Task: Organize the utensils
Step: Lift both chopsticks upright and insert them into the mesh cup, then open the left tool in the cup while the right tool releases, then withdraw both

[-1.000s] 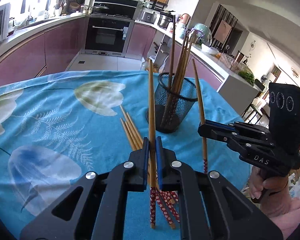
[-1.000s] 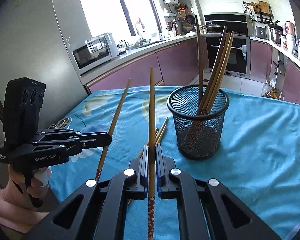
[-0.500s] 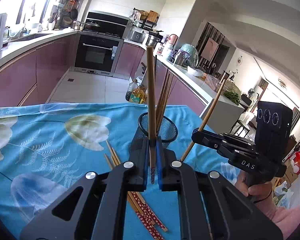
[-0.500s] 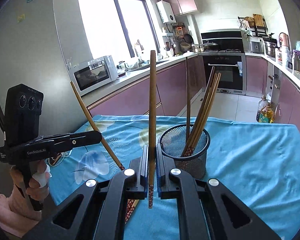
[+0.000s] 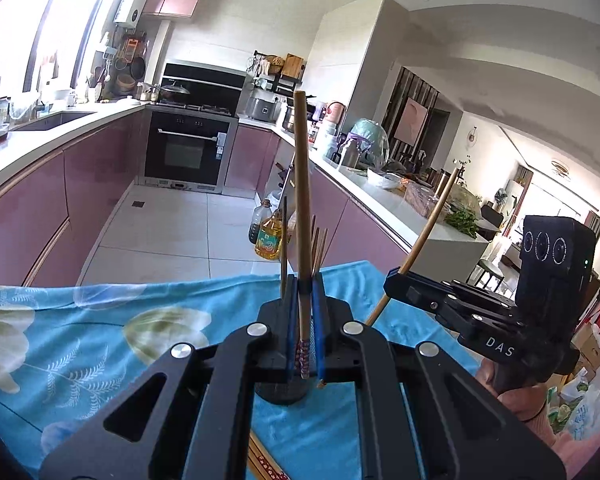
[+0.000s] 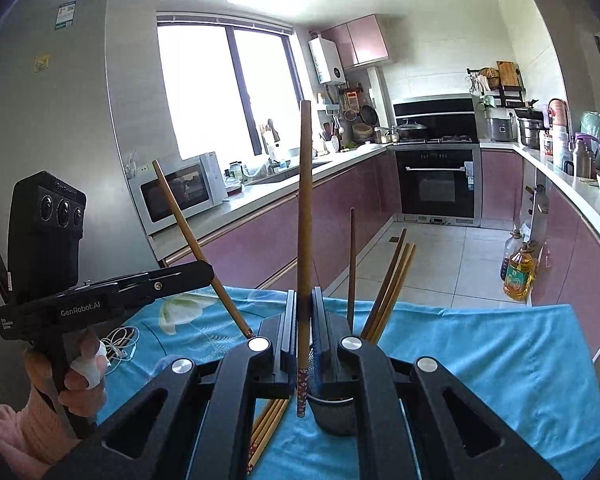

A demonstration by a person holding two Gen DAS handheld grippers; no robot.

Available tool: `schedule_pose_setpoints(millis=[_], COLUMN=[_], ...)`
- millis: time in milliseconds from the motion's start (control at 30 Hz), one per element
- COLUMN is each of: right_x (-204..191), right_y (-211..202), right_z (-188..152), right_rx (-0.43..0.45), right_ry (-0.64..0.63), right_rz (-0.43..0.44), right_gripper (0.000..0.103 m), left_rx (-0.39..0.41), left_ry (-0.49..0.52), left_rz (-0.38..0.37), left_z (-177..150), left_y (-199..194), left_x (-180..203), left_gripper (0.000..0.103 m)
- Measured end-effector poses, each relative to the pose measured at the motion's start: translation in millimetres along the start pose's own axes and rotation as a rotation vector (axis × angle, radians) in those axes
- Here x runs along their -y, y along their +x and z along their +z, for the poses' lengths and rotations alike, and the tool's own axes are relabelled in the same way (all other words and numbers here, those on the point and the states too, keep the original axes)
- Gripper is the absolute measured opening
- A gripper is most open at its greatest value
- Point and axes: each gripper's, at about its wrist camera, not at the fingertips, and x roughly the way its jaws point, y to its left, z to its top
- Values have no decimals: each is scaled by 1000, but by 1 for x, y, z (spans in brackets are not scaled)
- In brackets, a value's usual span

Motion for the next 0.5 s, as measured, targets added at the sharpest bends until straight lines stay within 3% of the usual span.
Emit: schedule_pose_setpoints(millis=[167, 500], right_x=[4, 20], right_y=[9, 38], right_z=[7, -5], right_rx=[9, -56], right_ry=[-5, 21], right_rz=[-21, -66], right_gripper=[6, 6], left_rx=[5, -106], left_ry=[41, 88], left_rz=[31, 111], left_z=[11, -4], left_y=[9, 52], left_x=[10, 9], left_gripper=[8, 8])
